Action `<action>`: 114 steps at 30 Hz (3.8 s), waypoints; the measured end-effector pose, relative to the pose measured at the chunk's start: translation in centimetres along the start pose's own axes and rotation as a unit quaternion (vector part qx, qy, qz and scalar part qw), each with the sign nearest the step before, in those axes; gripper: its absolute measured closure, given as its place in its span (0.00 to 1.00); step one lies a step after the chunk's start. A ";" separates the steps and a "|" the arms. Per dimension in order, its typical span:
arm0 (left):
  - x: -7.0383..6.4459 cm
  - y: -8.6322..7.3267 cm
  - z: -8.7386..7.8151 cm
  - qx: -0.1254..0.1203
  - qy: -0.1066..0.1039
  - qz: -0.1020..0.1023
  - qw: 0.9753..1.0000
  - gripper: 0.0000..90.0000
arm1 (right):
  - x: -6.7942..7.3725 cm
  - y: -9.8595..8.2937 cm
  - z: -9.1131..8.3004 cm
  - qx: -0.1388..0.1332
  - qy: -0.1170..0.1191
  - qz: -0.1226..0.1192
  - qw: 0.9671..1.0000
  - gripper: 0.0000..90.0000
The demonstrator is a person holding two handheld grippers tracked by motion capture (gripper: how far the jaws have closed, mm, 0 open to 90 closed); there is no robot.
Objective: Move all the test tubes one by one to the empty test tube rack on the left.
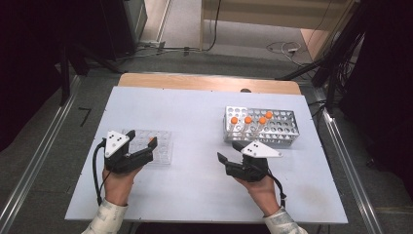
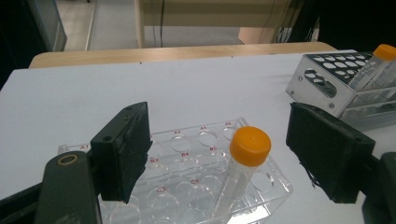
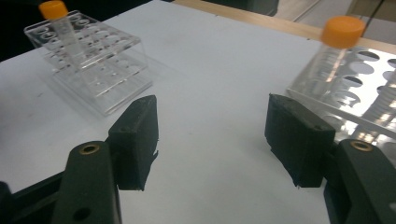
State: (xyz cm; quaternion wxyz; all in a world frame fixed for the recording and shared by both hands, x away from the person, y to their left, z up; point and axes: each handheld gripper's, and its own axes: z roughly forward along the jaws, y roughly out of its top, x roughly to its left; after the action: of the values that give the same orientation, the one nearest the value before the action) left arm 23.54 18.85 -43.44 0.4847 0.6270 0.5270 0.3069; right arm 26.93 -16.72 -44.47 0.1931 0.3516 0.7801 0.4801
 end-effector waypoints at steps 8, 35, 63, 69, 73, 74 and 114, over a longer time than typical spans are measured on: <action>0.2 0.0 -0.1 0.000 0.005 0.000 1.000 0.20 | -3.2 0.3 -1.2 -0.017 -0.048 0.031 0.998 0.38; 0.4 0.1 -0.2 -0.008 0.017 -0.005 1.000 0.20 | -9.4 -0.2 -0.9 -0.027 -0.192 0.065 0.979 0.57; 0.4 0.0 0.0 -0.004 0.017 -0.004 1.000 0.20 | -9.7 0.0 1.2 -0.023 -0.205 0.043 0.978 0.80; 0.4 0.0 -0.1 -0.005 0.018 -0.004 1.000 0.20 | -9.1 1.6 -0.5 -0.060 -0.211 0.033 0.975 0.80; 0.4 0.0 -0.2 -0.007 0.018 -0.007 1.000 0.20 | -8.8 2.3 -1.6 -0.080 -0.208 0.036 0.974 0.80; 0.4 0.0 -0.2 -0.008 0.018 -0.007 1.000 0.20 | -8.8 2.5 -1.8 -0.084 -0.207 0.037 0.974 0.80; -4.5 0.8 -1.5 -0.025 -0.065 0.041 0.997 0.22 | -0.8 0.8 -2.3 -0.044 -0.038 -0.002 0.998 0.80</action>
State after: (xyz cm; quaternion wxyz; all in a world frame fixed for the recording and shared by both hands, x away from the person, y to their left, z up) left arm 21.40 15.01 -41.59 0.5210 0.6540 0.4605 0.2980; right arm 26.31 -18.42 -42.71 0.2389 0.3593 0.7509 0.5000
